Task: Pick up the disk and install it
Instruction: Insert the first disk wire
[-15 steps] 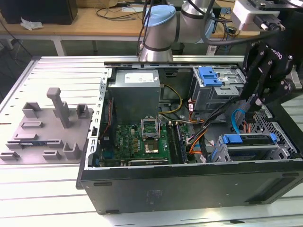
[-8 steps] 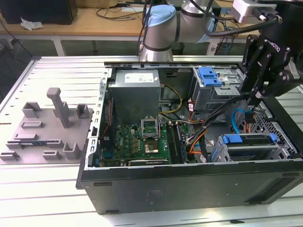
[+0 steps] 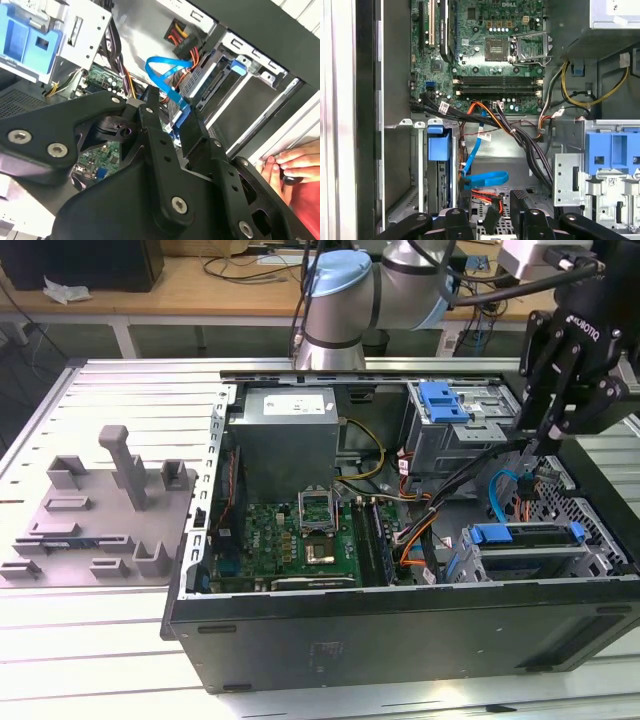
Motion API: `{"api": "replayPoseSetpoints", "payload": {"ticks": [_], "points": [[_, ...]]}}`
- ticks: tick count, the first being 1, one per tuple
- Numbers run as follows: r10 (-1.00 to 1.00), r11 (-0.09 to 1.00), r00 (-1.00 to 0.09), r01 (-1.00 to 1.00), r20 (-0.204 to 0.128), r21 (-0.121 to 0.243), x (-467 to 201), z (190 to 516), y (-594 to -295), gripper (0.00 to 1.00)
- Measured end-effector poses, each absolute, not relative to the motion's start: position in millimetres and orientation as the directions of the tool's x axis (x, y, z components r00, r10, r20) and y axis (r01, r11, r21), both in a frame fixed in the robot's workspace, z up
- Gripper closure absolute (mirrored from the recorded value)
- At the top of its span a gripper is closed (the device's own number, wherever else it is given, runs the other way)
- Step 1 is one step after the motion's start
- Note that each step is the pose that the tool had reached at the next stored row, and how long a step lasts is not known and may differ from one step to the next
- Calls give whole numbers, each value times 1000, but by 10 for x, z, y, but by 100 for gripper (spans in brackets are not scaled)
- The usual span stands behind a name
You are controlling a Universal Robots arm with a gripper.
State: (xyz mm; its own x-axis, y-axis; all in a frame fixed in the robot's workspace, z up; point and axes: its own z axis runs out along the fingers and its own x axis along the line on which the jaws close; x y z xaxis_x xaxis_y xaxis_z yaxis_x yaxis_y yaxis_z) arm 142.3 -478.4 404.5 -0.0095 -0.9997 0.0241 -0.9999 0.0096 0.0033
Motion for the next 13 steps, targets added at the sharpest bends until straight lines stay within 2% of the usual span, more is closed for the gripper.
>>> {"api": "replayPoseSetpoints", "payload": {"ticks": [7, 13], "points": [[-998, 10, -9, -1000, 57, 10, 1627, 4033, -4643, 56], [-997, 41, -40, -999, 67, 11, 1752, 4025, -4620, 56]]}}
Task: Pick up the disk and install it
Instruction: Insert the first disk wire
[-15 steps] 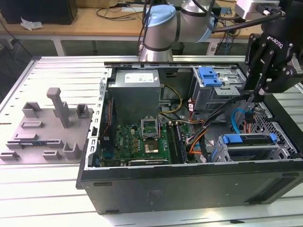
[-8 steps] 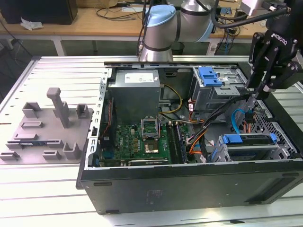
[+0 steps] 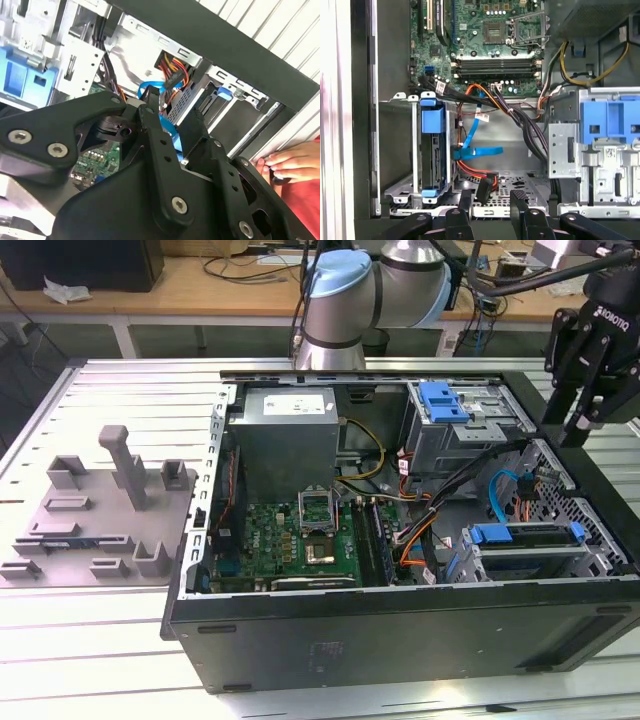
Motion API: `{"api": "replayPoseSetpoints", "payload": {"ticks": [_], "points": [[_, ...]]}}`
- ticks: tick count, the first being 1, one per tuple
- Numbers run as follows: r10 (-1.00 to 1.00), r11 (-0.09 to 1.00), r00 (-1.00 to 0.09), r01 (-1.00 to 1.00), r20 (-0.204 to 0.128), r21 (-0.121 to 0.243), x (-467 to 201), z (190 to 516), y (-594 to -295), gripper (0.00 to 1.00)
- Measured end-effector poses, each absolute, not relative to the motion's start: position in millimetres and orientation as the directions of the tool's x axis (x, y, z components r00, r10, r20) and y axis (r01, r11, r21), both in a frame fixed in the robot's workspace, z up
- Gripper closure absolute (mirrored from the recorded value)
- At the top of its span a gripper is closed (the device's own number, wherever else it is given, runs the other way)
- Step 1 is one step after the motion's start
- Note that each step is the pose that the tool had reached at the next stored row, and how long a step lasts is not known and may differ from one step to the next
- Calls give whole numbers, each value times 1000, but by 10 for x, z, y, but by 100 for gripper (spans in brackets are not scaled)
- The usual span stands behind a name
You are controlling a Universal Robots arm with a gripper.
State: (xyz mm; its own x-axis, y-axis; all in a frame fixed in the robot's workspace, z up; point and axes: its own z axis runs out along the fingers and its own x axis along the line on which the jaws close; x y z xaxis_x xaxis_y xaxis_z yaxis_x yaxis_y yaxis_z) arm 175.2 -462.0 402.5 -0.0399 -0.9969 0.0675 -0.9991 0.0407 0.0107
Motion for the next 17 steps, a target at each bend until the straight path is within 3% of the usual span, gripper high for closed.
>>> {"api": "replayPoseSetpoints", "payload": {"ticks": [10, 15, 17], "points": [[-982, 173, -172, -985, 72, 10, 1776, 3997, -4619, 56], [-970, 227, -225, -974, 90, 11, 1807, 3995, -4618, 56], [-967, 231, -229, -973, 112, 11, 1810, 3993, -4614, 56]]}}
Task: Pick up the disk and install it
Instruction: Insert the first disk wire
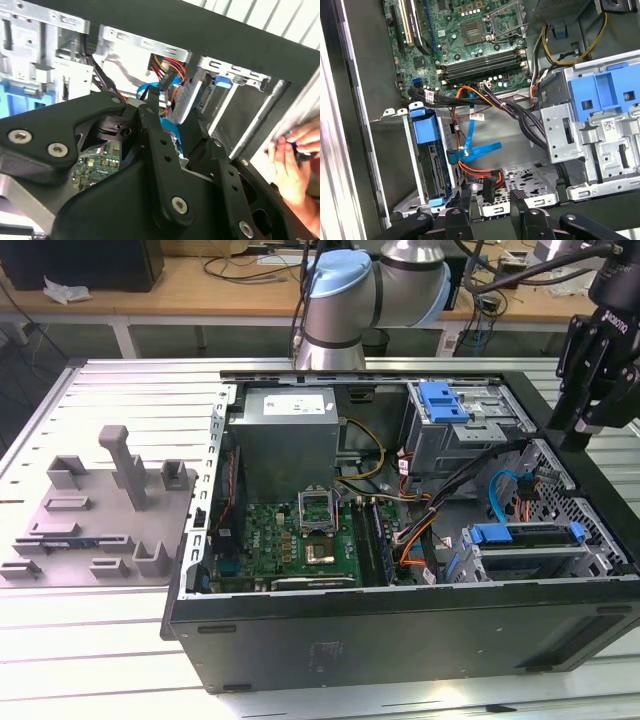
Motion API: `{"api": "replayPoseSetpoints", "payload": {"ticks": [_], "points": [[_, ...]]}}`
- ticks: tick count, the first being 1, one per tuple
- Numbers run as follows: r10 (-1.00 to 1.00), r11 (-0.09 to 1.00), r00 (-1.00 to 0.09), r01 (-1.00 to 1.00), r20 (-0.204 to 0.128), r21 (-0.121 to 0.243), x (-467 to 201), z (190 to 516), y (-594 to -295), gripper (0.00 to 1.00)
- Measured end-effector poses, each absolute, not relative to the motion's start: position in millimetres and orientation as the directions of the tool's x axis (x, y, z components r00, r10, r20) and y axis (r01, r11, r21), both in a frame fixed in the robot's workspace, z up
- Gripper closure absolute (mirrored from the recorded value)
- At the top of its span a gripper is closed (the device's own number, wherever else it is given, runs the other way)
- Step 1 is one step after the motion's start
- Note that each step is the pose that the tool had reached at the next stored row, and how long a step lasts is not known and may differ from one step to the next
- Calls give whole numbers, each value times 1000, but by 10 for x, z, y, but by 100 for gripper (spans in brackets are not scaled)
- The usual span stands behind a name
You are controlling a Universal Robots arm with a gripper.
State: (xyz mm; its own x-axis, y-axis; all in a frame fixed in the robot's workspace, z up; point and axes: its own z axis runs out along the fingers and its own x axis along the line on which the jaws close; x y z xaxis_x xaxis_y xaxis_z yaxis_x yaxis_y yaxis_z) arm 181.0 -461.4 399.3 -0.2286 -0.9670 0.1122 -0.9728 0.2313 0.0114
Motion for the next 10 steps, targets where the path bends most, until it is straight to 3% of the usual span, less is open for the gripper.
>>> {"api": "replayPoseSetpoints", "payload": {"ticks": [2, 10], "points": [[-962, 234, -229, -972, 147, 15, 1815, 3990, -4603, 56], [-952, 237, -226, -971, 205, 32, 1875, 3964, -4433, 56]]}}
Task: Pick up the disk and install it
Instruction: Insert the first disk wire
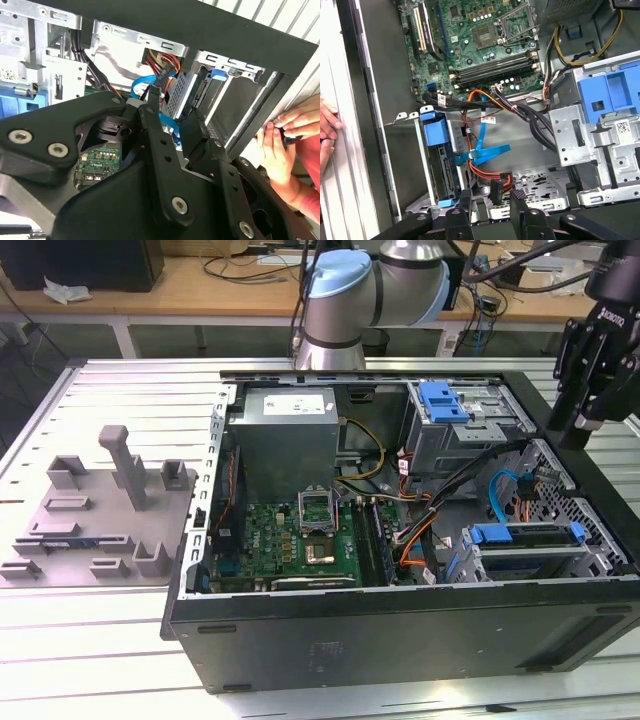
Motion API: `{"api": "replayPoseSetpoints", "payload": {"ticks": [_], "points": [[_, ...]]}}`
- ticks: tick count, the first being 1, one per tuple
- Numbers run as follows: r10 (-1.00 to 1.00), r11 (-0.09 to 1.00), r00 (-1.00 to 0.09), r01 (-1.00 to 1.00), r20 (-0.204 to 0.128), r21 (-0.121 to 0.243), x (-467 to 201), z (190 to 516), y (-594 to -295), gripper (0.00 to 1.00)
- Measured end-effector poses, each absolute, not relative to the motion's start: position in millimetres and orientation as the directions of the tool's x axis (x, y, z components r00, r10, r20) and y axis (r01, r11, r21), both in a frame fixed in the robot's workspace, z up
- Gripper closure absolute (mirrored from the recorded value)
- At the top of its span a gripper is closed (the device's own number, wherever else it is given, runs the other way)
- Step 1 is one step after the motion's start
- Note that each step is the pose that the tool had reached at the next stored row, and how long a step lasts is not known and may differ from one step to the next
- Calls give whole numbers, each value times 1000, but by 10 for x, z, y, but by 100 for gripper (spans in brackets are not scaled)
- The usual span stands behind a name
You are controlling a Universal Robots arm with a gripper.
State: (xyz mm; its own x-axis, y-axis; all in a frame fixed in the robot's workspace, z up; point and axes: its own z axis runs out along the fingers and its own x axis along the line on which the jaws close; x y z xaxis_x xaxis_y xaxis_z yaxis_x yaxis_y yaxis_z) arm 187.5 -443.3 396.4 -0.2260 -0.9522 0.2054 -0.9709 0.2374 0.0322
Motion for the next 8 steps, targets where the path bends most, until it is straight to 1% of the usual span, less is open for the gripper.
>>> {"api": "replayPoseSetpoints", "payload": {"ticks": [3, 6, 8], "points": [[-943, 239, -221, -970, 248, 43, 1937, 3938, -4338, 56], [-936, 240, -216, -969, 277, 57, 2012, 3908, -4274, 56], [-934, 241, -213, -968, 288, 64, 2037, 3891, -4254, 56]]}}
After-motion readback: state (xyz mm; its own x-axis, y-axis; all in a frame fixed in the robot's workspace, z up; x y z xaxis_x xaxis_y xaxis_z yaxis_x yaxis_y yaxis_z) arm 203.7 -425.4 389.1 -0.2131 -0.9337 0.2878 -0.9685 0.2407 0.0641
